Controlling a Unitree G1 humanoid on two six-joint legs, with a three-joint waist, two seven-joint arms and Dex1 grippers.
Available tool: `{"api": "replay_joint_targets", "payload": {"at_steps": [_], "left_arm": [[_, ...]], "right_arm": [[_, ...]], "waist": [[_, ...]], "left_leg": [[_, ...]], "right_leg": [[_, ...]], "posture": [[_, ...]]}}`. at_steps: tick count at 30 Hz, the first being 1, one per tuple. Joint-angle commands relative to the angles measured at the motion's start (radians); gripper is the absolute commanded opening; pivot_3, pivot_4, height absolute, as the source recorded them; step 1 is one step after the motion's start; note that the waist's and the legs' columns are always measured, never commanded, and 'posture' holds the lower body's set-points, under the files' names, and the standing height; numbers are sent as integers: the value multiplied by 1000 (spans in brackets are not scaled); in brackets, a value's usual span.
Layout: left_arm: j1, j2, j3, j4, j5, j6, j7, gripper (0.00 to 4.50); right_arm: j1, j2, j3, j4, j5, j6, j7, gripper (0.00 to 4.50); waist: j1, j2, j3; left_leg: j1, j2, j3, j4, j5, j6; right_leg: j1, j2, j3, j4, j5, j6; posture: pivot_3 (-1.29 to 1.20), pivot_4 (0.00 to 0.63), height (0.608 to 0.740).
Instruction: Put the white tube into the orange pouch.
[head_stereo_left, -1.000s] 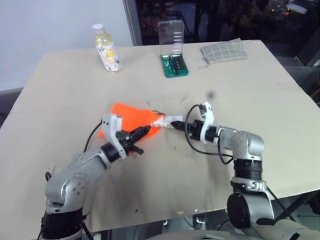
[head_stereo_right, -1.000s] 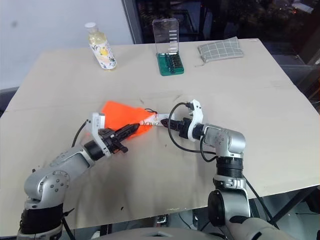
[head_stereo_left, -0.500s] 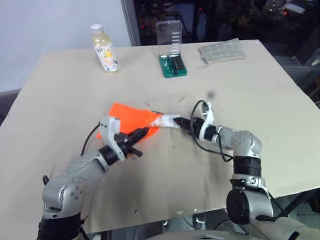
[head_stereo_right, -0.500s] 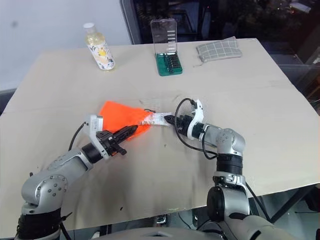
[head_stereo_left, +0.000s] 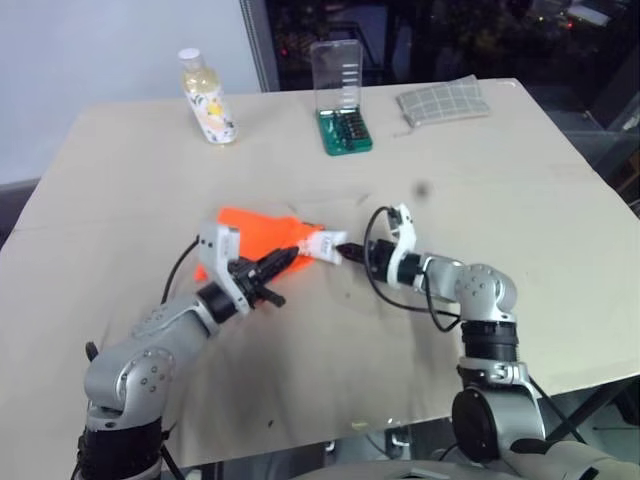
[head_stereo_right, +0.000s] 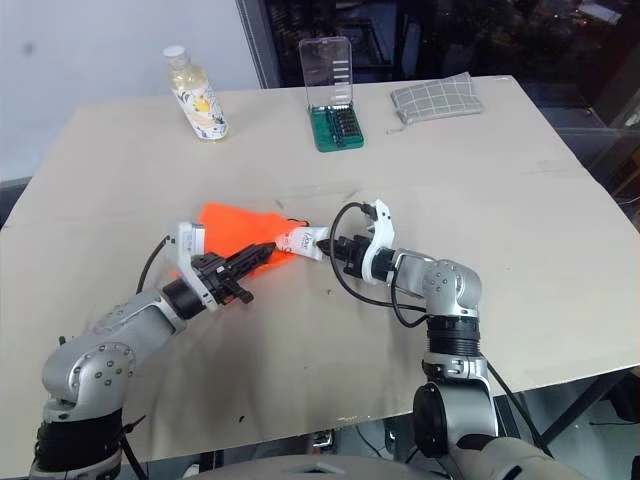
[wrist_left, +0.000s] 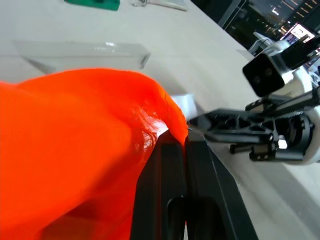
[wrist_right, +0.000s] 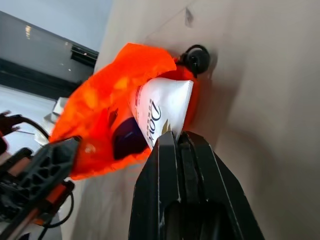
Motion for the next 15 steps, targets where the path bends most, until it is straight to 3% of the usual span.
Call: {"api": "replay_joint_targets", "payload": {"at_steps": [1,15], "left_arm": [[25,25,-18,-40,5,-9,-41,0],[34,30,-34,-18,22,-24,-82,0]], "right_arm": [[-9,119,13,9,44,9,-64,60],[-155,193,120,195,125,-146,-129,60]], "waist": [[0,0,0],[-24,-3,-2]], "left_leg": [[0,0,0,0,0,0],[3,5,0,0,0,0]], "right_leg": [[0,0,0,0,0,0],[0,2,3,0,1,-2]], "posture": [[0,150,740],[0,150,740]]}}
